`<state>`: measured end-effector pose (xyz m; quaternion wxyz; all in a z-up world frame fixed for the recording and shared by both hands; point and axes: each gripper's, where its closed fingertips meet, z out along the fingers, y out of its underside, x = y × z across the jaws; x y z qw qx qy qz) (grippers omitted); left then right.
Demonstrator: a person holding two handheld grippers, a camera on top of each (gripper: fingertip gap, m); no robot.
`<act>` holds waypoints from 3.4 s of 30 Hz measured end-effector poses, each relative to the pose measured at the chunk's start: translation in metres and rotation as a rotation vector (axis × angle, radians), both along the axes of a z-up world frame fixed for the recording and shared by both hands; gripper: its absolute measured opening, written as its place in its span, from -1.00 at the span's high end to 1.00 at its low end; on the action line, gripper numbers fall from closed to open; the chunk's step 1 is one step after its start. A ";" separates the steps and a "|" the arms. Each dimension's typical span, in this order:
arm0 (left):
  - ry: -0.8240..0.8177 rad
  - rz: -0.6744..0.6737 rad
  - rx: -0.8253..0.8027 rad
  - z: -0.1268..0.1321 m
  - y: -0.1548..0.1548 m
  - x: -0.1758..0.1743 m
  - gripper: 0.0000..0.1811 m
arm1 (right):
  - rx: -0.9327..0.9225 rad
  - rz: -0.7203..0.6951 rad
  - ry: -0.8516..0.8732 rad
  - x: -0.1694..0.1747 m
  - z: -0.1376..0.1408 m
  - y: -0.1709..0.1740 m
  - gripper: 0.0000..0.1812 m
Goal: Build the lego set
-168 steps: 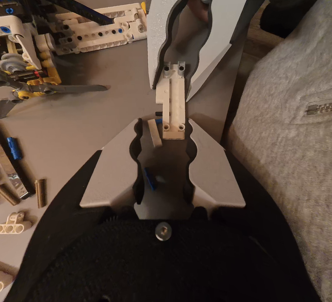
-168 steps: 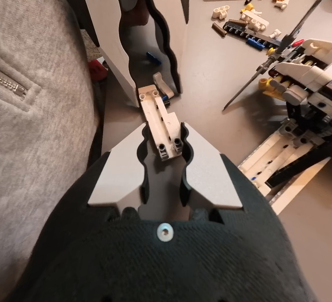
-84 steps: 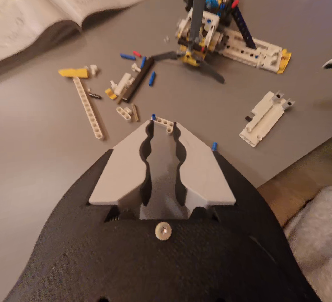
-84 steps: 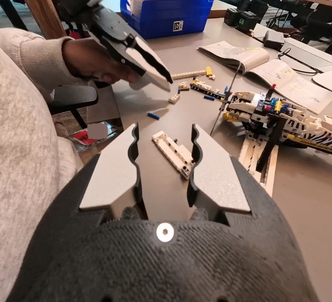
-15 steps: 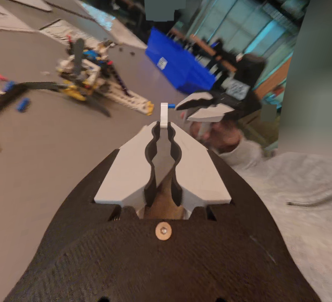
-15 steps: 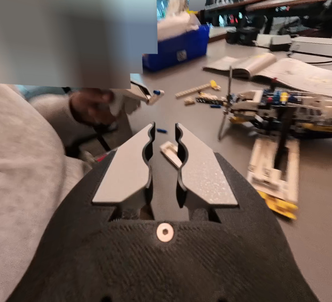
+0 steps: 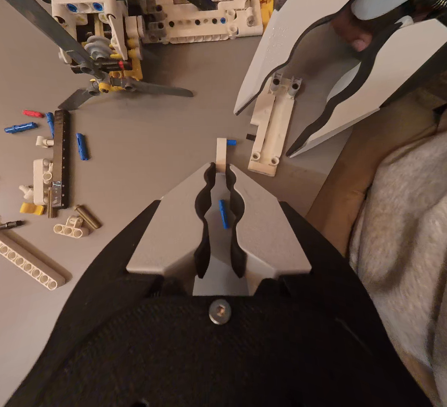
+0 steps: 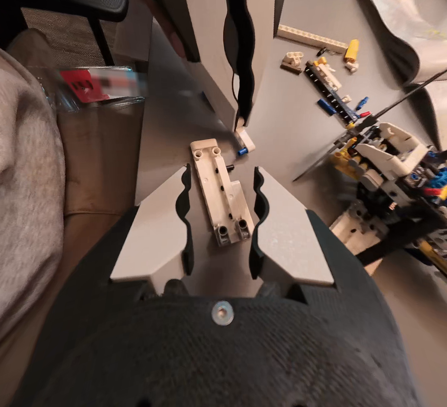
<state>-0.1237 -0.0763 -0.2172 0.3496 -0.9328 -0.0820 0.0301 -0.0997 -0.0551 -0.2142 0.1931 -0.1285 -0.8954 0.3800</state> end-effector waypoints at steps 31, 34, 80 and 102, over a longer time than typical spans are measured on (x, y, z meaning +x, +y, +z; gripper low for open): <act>-0.089 0.008 0.103 -0.007 0.007 0.009 0.93 | -0.075 0.062 -0.185 0.009 -0.007 0.010 0.55; -0.096 -0.013 0.101 -0.007 0.007 0.010 0.93 | -0.070 0.100 -0.182 0.011 -0.007 0.010 0.63; 0.011 -0.240 0.089 -0.006 0.011 0.015 0.94 | 0.087 0.086 -0.088 0.007 -0.005 0.007 0.64; -0.033 -0.315 0.088 -0.007 0.008 0.016 0.93 | 0.105 0.097 -0.245 0.006 -0.009 0.006 0.64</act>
